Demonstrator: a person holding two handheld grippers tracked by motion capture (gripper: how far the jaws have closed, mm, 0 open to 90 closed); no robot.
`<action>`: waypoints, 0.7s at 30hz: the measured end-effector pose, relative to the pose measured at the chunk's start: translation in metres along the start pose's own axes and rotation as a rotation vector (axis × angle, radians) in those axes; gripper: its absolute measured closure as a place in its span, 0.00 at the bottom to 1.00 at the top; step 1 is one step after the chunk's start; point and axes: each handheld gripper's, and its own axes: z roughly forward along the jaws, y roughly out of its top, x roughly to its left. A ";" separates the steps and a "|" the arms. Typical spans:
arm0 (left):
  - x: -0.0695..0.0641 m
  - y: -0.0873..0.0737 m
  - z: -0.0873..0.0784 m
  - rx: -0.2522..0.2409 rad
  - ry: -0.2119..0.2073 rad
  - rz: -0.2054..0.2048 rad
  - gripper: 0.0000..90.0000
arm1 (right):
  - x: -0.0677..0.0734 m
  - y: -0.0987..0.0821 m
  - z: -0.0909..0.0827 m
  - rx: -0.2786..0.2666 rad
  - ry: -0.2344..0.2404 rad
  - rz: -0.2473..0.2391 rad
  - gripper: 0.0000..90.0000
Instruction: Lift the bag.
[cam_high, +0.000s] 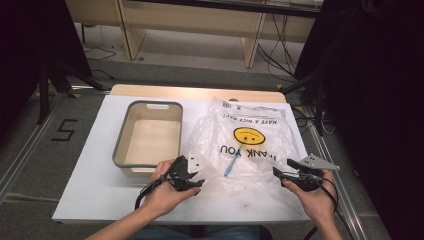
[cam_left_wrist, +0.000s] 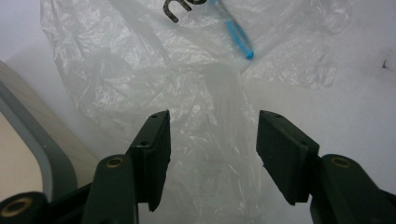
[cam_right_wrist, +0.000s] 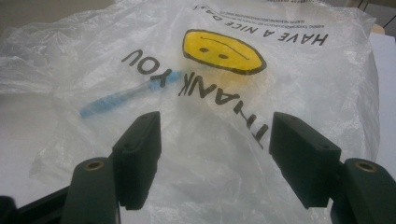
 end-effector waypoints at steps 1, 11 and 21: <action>0.000 -0.001 0.000 0.005 0.001 0.000 0.50 | 0.000 0.000 0.000 0.000 0.000 -0.002 0.39; -0.005 -0.015 0.005 0.061 0.018 -0.022 0.52 | -0.002 -0.002 -0.005 -0.013 0.006 -0.004 0.39; -0.008 -0.027 0.013 0.131 0.001 -0.047 0.56 | 0.000 -0.004 -0.011 -0.016 0.003 -0.004 0.39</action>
